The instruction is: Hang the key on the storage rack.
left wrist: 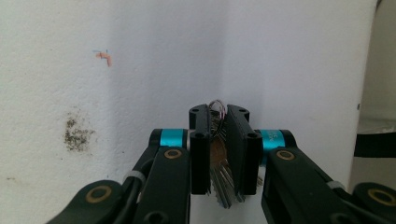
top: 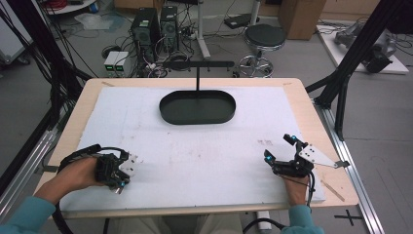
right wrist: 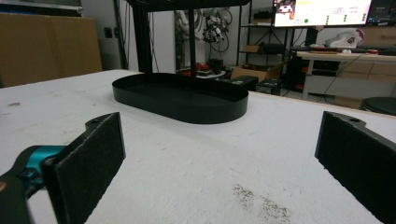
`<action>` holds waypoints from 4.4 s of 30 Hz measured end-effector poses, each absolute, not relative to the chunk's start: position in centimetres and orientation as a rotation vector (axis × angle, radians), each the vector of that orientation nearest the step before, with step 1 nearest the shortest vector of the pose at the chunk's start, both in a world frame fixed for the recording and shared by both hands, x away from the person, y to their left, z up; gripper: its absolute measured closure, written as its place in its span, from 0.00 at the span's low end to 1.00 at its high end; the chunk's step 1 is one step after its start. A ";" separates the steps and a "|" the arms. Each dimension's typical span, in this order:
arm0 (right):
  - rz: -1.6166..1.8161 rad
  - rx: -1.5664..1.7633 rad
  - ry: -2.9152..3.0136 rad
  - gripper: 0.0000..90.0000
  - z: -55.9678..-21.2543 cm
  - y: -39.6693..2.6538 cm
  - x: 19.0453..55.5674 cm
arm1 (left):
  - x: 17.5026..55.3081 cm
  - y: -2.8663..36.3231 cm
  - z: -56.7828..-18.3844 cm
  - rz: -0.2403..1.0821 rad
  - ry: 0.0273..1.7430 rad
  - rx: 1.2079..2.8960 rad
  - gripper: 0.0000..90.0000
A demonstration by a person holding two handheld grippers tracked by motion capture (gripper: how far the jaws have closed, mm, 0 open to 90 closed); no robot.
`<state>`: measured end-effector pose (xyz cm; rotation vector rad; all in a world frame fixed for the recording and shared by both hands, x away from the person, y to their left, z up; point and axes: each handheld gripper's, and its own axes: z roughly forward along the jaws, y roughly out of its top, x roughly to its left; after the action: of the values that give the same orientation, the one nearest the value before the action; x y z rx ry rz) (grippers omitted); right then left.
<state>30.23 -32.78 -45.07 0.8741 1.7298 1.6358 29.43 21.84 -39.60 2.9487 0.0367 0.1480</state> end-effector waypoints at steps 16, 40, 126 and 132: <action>1.635 0.872 1.730 0.01 -45.1 -32.8 30.2 | 29.5 21.8 -39.6 0.151 0.071 2.956 0.94; 1.636 0.876 1.732 0.01 -45.1 -32.8 30.2 | 29.9 21.6 -39.3 0.152 0.161 2.965 0.95; 1.639 0.880 1.731 0.01 -45.1 -32.8 30.2 | 42.8 20.2 -26.5 0.204 0.504 1.995 0.98; 1.637 0.876 1.732 0.01 -45.1 -32.8 30.2 | 44.2 19.7 -25.5 0.226 0.524 1.985 0.98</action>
<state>30.23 -32.81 -45.07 0.8760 1.7318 1.6373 44.24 19.73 -25.52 1.9853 0.5243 0.2259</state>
